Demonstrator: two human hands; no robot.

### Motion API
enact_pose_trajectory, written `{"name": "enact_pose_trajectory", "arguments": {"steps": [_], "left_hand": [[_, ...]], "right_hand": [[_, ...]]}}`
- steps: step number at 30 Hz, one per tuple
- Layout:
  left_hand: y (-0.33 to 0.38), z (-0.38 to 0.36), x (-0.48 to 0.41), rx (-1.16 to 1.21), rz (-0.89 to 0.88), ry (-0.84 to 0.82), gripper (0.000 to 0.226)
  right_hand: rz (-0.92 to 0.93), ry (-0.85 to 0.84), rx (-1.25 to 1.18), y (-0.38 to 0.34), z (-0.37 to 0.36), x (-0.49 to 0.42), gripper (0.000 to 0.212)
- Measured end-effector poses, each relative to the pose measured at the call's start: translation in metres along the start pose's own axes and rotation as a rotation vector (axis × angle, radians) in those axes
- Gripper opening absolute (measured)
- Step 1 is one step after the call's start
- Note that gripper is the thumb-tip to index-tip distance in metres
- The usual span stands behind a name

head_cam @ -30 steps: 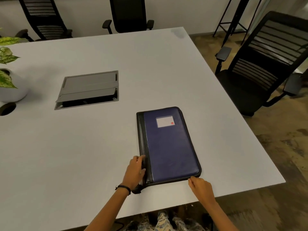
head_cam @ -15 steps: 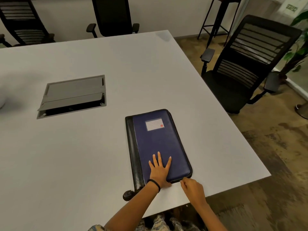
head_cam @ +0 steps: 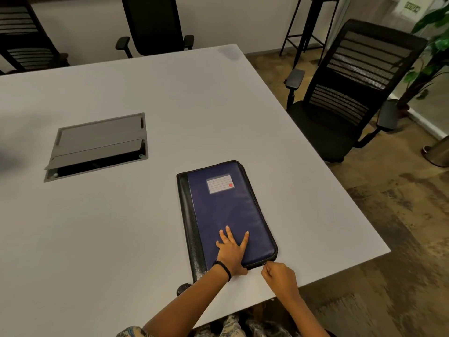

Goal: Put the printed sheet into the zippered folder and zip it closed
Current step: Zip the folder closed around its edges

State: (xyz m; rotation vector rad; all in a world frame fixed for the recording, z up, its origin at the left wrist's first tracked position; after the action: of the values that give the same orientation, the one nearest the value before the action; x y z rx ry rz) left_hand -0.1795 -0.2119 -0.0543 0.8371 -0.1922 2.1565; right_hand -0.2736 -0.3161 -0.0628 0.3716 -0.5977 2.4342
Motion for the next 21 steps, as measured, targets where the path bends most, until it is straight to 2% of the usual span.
{"name": "enact_pose_trajectory", "arguments": {"steps": [4, 8, 21], "left_hand": [[-0.002, 0.003, -0.005, -0.007, -0.014, -0.001, 0.103], [0.003, 0.000, -0.003, -0.007, -0.024, -0.007, 0.104], [0.003, -0.005, -0.005, -0.037, -0.033, -0.004, 0.100]], "right_hand": [[-0.036, 0.020, 0.001, 0.016, 0.012, -0.009, 0.039], [-0.045, 0.029, -0.009, 0.025, 0.021, -0.009, 0.055], [-0.012, 0.050, -0.016, 0.025, 0.044, -0.046, 0.056]]}}
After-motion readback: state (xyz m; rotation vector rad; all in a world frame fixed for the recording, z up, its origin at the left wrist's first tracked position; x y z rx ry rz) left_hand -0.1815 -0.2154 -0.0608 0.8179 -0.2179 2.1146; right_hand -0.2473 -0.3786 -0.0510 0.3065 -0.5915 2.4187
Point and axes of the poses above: each hand's wrist, its own x-axis away from the middle knuckle, its own z-axis out of the back of the hand, y = z × x, the point moved 8 cm from there along -x, towards the middle knuckle, and after that the axes turned 8 degrees about -z, right-handed, at the moved point
